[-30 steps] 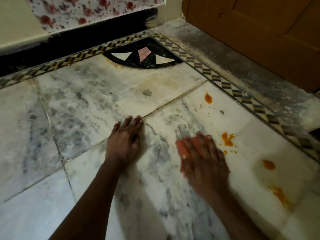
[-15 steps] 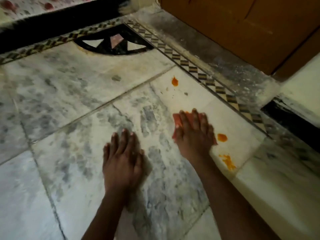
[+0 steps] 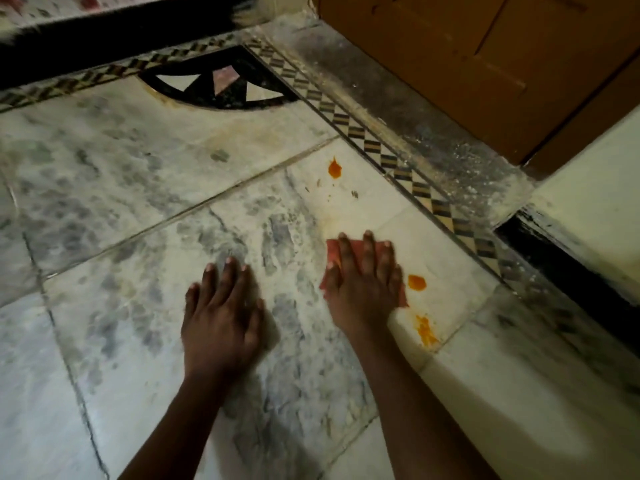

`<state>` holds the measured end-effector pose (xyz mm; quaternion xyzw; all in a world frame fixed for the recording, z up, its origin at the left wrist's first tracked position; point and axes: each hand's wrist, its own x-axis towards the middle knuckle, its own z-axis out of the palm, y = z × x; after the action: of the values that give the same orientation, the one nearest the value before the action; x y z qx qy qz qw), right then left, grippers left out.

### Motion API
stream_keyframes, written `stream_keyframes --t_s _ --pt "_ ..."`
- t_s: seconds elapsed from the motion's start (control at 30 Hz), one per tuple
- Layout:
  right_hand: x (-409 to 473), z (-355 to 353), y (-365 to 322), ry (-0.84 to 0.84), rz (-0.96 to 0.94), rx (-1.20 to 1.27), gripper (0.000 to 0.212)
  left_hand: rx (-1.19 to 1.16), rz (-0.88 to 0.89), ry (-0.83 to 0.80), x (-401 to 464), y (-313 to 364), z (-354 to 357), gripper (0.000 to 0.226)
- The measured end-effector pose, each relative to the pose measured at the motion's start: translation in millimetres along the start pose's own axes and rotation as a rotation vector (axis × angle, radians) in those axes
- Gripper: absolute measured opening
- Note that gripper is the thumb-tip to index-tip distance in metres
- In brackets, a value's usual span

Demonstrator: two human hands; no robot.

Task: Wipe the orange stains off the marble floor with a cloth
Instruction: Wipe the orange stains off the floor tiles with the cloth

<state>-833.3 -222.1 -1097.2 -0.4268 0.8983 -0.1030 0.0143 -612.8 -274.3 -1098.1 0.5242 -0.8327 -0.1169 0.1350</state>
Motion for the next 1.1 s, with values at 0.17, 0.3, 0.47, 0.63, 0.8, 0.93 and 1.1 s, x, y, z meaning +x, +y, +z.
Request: stream_keyframes --t_s 0.17,0.3,0.47,0.63,0.8,0.93,1.1 --pt "-60 -9 10 0.026 -0.339 0.02 0.054 0.006 -0.007 -0.01 -1 2 -2 0.073" --pt "-130 -30 82 0.037 -0.189 0.016 0.053 -0.073 0.035 0.002 -19 12 -3 0.073" --pt "-63 -21 86 0.022 0.162 -0.016 0.068 -0.103 0.273 -0.091 -54 50 14 0.068" --pt "-101 -32 74 -0.021 -0.178 -0.029 0.071 -0.143 0.208 -0.072 -58 61 16 0.065" --pt "-103 -38 125 -0.016 0.085 -0.03 0.063 -0.123 0.222 -0.072 -60 60 17 0.065" --pt "-29 -21 96 -0.022 0.207 0.035 0.07 -0.11 0.223 -0.056 -59 59 19 0.065" --pt "-81 -34 105 -0.035 -0.218 -0.033 0.056 -0.131 0.22 -0.067 -59 57 18 0.065"
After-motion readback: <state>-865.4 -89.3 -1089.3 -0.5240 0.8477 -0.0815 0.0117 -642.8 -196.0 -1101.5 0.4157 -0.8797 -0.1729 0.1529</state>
